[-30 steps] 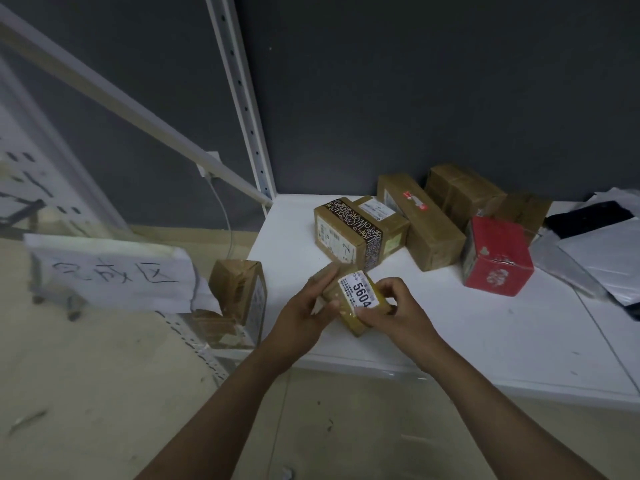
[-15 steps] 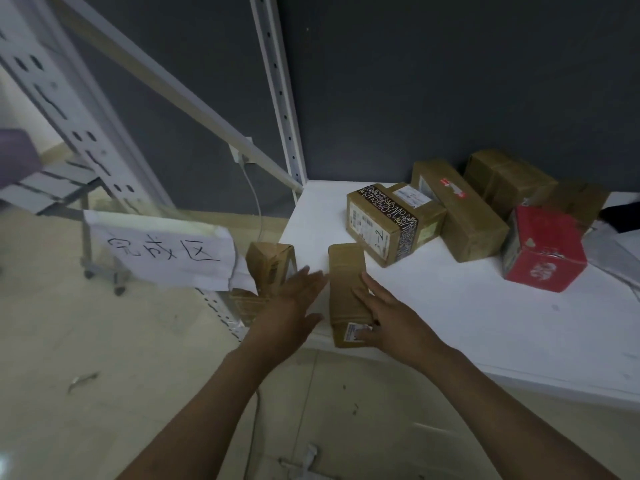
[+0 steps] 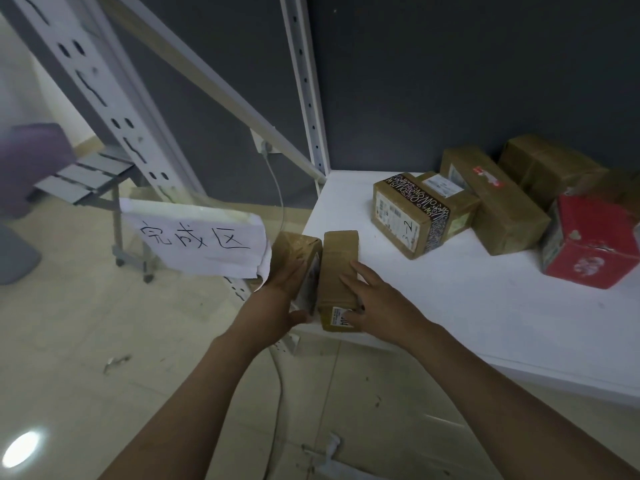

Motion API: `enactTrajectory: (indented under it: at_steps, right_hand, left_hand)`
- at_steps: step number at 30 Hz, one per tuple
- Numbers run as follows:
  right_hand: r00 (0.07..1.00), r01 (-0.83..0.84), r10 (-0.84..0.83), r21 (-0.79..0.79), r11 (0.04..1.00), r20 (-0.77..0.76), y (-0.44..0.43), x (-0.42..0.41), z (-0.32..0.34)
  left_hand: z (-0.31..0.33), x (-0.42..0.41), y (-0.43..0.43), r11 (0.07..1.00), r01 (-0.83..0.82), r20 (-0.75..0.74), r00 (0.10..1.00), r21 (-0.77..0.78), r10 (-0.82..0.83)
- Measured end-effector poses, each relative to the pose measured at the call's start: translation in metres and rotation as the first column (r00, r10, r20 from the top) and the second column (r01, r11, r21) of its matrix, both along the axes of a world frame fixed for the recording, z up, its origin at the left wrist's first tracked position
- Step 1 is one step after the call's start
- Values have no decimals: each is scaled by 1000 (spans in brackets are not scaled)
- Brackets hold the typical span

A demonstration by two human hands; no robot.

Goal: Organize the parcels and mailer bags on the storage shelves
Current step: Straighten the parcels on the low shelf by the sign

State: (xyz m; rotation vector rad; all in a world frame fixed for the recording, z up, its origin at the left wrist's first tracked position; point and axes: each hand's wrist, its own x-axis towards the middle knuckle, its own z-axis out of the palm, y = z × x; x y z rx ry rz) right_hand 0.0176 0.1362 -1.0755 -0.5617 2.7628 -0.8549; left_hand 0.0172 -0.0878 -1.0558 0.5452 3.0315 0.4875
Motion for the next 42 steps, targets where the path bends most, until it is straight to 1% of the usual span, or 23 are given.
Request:
enactTrajectory:
  at_steps: [2, 4, 8, 11, 15, 19, 20, 22, 25, 26, 29, 32, 36, 40, 42]
  right_hand:
    - [1000, 5, -5, 13, 1000, -22, -9, 0, 4]
    - [999, 10, -9, 23, 1000, -54, -15, 2, 5]
    - [995, 5, -1, 34, 999, -102, -21, 3, 3]
    - [992, -12, 16, 37, 999, -122, -22, 2, 2]
    - [996, -25, 30, 58, 998, -86, -19, 1, 0]
    - [999, -26, 30, 118, 993, -38, -14, -1, 5]
    - [999, -25, 29, 134, 991, -32, -10, -2, 8]
    - [997, -21, 35, 188, 982, -70, 5, -3, 15]
    - [992, 50, -14, 289, 956, -127, 38, -8, 25]
    - [989, 81, -38, 319, 944, -141, 50, -10, 27]
    - [977, 162, -94, 377, 912, -192, 87, -18, 35]
    - [962, 224, -137, 402, 888, -235, 120, -25, 42]
    - [955, 260, -173, 399, 879, -242, 149, -37, 44]
    - [956, 276, -205, 402, 873, -212, 168, -46, 36]
    - [955, 282, -216, 401, 872, -202, 175, -48, 30]
  left_hand:
    - [-5, -2, -1, 999, 30, 8, 1000, 21, -30]
    - [-9, -6, -5, 1000, 27, 5, 1000, 5, -27]
    - [-15, -12, -10, 1000, 1, -74, 997, -3, -1]
    - [-18, -13, -9, 999, -11, -88, 996, -36, 8]
    - [-20, -15, -7, 998, 12, -128, 992, -64, -20]
    - [-5, -7, 14, 995, 24, -93, 995, -95, -33]
    - [-1, -5, 19, 996, 33, -89, 995, -82, -41]
    - [9, -3, 33, 998, 59, -86, 994, -28, -61]
    - [14, -10, 56, 995, 97, -134, 986, 9, -95]
    - [15, -15, 66, 995, 100, -152, 984, 9, -97]
    - [17, -35, 96, 998, 58, -131, 990, -27, -61]
    - [23, -62, 129, 996, 54, -135, 989, -65, -62]
    - [24, -100, 173, 989, 71, -67, 995, -130, -80]
    - [23, -128, 210, 995, 16, -37, 999, -94, -20]
    - [19, -138, 225, 994, 0, -40, 999, -110, -4]
